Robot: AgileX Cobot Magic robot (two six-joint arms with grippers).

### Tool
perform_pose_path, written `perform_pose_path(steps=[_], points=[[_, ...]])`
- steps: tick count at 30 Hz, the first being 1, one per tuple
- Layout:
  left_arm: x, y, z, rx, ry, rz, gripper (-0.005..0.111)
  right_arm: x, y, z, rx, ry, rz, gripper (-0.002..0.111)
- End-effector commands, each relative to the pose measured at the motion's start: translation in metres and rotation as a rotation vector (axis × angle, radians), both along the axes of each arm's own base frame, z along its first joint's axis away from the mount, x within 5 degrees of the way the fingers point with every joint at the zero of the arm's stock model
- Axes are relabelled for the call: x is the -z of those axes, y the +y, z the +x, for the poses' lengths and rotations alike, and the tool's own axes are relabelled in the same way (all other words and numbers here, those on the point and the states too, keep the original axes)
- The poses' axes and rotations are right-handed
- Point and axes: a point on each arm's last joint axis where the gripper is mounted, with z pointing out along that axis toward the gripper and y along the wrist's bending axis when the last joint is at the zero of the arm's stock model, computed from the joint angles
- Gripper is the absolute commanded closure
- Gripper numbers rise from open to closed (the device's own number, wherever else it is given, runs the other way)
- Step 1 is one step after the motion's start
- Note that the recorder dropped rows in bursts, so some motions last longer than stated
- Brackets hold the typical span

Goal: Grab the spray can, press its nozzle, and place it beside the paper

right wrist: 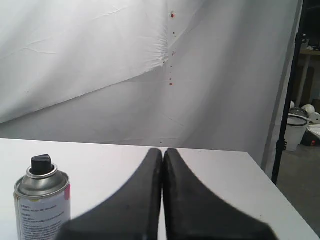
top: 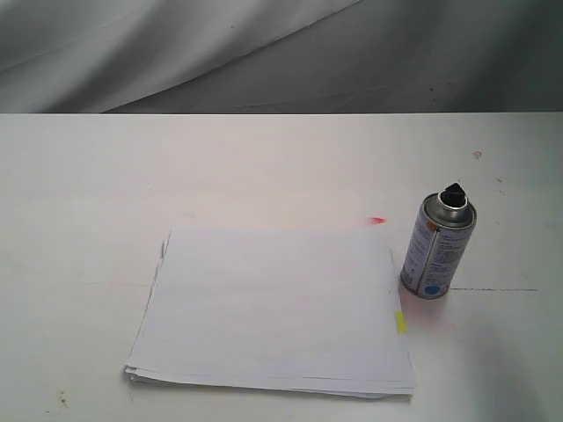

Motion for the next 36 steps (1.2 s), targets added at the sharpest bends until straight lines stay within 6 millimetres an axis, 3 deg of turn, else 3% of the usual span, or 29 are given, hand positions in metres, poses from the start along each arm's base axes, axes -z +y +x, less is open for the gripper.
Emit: perform_pose_path(steps=[1,20,25,32,36], points=[[0.001,0.000,0.000,0.005,0.001,-0.004,0.107,0.001,0.000,0.000,-0.002,-0.001,-0.010,0.108],[0.001,0.000,0.000,0.005,0.001,-0.004,0.107,0.001,0.000,0.000,-0.002,-0.001,-0.010,0.108],[0.001,0.000,0.000,0.005,0.001,-0.004,0.107,0.001,0.000,0.000,-0.005,0.013,0.065,0.108],[0.001,0.000,0.000,0.005,0.001,-0.004,0.107,-0.057,0.000,-0.010,0.006,-0.008,0.068,0.108],[0.001,0.000,0.000,0.005,0.001,-0.004,0.107,-0.092,-0.001,-0.003,0.006,-0.018,0.067,0.108]])
